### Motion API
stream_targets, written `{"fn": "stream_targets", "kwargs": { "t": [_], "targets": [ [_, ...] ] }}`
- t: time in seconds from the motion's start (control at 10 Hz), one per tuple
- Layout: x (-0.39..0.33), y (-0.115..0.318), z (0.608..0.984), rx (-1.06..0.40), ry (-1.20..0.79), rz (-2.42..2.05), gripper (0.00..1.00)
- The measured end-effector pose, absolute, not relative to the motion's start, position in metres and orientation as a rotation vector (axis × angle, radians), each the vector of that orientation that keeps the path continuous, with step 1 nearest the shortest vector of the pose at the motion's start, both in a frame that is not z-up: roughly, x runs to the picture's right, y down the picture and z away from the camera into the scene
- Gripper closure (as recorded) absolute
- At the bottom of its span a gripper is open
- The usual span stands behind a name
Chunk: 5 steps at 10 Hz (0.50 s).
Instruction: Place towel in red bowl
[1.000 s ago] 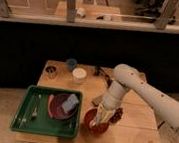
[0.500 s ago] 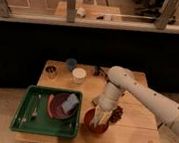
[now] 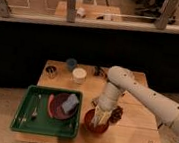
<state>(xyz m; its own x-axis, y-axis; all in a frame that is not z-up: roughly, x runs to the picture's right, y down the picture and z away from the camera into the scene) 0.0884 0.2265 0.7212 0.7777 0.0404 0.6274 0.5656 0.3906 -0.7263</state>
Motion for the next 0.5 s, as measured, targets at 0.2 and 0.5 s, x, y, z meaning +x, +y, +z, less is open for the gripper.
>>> {"fn": "stream_targets", "kwargs": {
  "t": [0.2, 0.5],
  "targets": [
    [0.0889, 0.2266, 0.7211, -1.135, -0.622, -0.361, 0.27],
    [0.0890, 0.2266, 0.7211, -1.135, -0.622, -0.361, 0.20]
  ]
}}
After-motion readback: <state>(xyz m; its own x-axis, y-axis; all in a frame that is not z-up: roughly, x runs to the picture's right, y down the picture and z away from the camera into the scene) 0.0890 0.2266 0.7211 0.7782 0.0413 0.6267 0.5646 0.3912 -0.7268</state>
